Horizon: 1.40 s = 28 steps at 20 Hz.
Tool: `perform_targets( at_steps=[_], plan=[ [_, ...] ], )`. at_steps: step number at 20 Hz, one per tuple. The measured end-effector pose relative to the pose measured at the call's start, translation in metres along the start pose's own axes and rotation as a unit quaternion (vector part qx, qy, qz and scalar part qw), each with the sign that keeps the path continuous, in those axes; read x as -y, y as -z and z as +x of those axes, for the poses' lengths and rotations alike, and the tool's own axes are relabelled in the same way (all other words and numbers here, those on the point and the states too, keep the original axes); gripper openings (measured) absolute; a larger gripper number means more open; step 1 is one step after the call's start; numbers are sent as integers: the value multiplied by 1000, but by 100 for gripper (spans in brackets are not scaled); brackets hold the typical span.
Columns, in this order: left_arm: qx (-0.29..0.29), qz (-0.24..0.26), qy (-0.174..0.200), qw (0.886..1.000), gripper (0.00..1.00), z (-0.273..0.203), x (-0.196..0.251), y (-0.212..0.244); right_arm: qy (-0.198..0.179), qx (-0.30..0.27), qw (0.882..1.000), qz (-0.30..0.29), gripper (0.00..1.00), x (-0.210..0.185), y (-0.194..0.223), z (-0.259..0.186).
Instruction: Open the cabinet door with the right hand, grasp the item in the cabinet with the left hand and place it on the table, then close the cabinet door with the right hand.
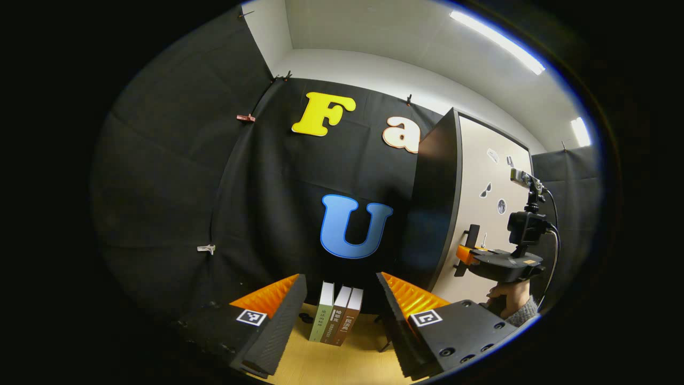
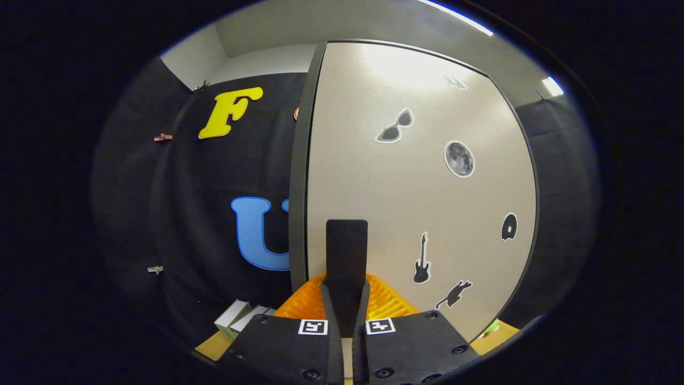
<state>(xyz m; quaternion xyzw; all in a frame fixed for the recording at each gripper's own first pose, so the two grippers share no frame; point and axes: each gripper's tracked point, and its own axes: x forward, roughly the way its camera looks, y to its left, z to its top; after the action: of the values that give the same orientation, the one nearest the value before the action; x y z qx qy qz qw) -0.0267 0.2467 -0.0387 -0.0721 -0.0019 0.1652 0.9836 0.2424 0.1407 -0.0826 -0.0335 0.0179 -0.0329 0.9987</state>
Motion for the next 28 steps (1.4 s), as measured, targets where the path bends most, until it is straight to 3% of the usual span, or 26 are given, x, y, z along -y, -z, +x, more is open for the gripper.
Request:
perform_targets(
  at_steps=[8, 14, 17, 19, 22, 23, 28],
  plan=[
    [5, 15, 9, 1000, 83, -28, 19, -4, -55, -18, 998, 8, 11, -1, -6, -33],
    [6, 27, 48, 998, 83, -44, 58, -10, -88, -28, 996, 11, 11, 12, -17, -91],
    [7, 37, 72, 997, 78, -69, 86, -10, -83, -27, 996, 7, 11, 40, -19, -127],
    [11, 42, 93, 995, 82, -76, 105, -12, -80, -29, 996, 11, 11, 62, -20, -152],
    [15, 48, 141, 989, 82, -82, 142, -12, -69, -33, 997, 8, 11, 92, -23, -181],
    [13, 49, 153, 987, 87, -83, 151, -9, -64, -34, 997, 9, 11, 100, -24, -189],
    [-16, 31, 238, 971, 82, -93, 209, 13, -30, -38, 999, -2, 10, 143, -27, -217]
  ],
)
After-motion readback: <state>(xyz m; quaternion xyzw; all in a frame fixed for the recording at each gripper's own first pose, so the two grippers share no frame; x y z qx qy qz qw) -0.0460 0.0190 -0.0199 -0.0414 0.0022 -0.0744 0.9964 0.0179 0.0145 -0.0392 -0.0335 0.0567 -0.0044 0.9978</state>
